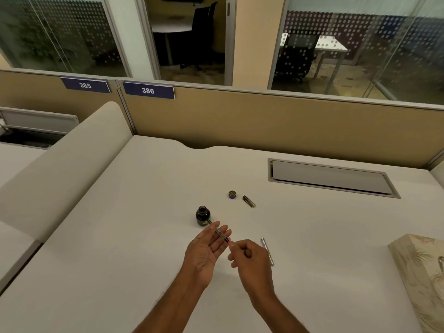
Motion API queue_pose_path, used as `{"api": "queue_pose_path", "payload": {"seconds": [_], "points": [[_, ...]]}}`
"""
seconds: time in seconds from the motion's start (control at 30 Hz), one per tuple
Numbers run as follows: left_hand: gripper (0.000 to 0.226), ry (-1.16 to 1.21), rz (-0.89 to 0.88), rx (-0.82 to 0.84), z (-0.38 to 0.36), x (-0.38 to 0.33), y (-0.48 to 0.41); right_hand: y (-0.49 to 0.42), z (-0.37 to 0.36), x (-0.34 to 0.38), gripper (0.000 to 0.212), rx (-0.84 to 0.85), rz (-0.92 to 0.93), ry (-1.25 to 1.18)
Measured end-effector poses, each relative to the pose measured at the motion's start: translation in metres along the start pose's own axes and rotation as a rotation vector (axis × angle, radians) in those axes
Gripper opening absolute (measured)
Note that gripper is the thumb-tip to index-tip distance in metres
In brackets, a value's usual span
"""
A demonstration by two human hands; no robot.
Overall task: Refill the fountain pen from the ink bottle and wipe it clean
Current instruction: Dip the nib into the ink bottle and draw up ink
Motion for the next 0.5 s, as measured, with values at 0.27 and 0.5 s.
{"api": "queue_pose_path", "payload": {"seconds": [0.27, 0.5], "points": [[0.028, -0.009, 0.109, 0.064, 0.015, -0.024, -0.028, -0.006, -0.039, 0.013, 0.018, -0.215, 0.021, 0.066], [0.027, -0.078, 0.119, 0.089, 0.021, -0.028, -0.042, -0.017, -0.048, 0.014, 0.019, -0.282, 0.132, 0.154]]}}
Point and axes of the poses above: each hand's wrist, its own y-axis away from the middle knuckle, its own z-axis out of the back of the hand, x = y × z, the point moved 4 cm from there along -y, towards the middle knuckle, and after that the axes turned 1 degree about -y, right-handed, at the moved point
